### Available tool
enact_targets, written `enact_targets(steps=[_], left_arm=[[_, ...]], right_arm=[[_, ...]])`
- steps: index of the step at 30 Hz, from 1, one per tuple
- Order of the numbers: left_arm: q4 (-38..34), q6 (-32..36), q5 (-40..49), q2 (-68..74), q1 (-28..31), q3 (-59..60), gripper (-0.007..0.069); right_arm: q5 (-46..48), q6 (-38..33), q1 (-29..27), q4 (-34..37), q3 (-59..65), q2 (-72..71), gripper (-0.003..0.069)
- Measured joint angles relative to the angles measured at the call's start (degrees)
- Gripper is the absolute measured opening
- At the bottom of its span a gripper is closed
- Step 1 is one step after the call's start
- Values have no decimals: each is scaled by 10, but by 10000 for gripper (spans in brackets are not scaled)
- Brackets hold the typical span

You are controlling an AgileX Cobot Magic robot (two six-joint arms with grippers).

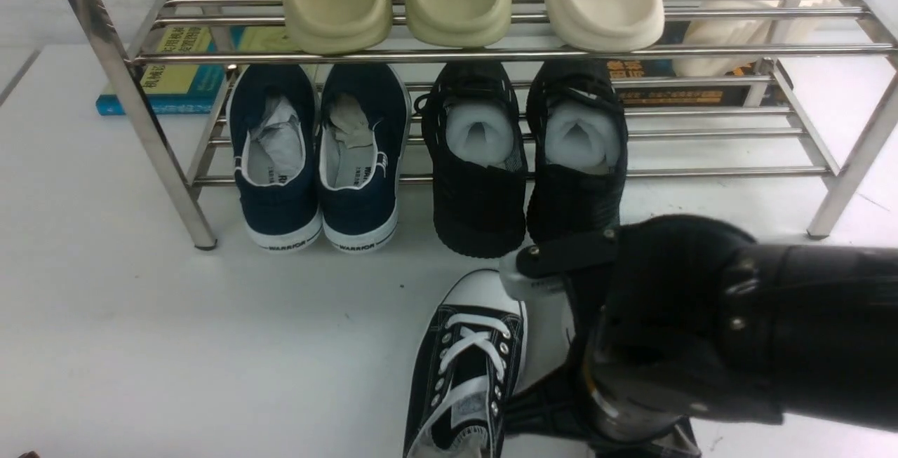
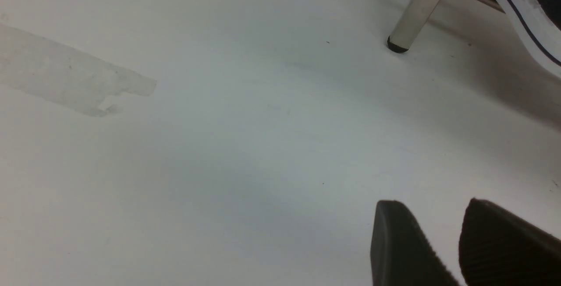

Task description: Take the shoes off the shelf with your hand on the white table.

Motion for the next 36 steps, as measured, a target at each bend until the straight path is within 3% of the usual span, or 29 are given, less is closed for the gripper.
enact_targets(steps=[14, 18, 24, 25, 28, 33, 36], left_arm=[[0, 0, 0, 0, 0, 0, 242], [0, 0, 0, 0, 0, 0, 242], [0, 0, 0, 0, 0, 0, 242], [0, 0, 0, 0, 0, 0, 242], [0, 0, 0, 0, 0, 0, 242], [0, 0, 0, 0, 0, 0, 242], [0, 0, 0, 0, 0, 0, 242]], right_arm=[[-45, -7, 5, 8, 0, 29, 57], [-52, -8, 5, 16, 0, 29, 100], [-55, -49, 5, 54, -1, 28, 312], [-54, -65, 5, 67, -1, 24, 391], [-35, -101, 5, 85, -8, 3, 513], [23, -140, 5, 89, -40, -44, 550], [99, -184, 5, 89, -79, -101, 505]])
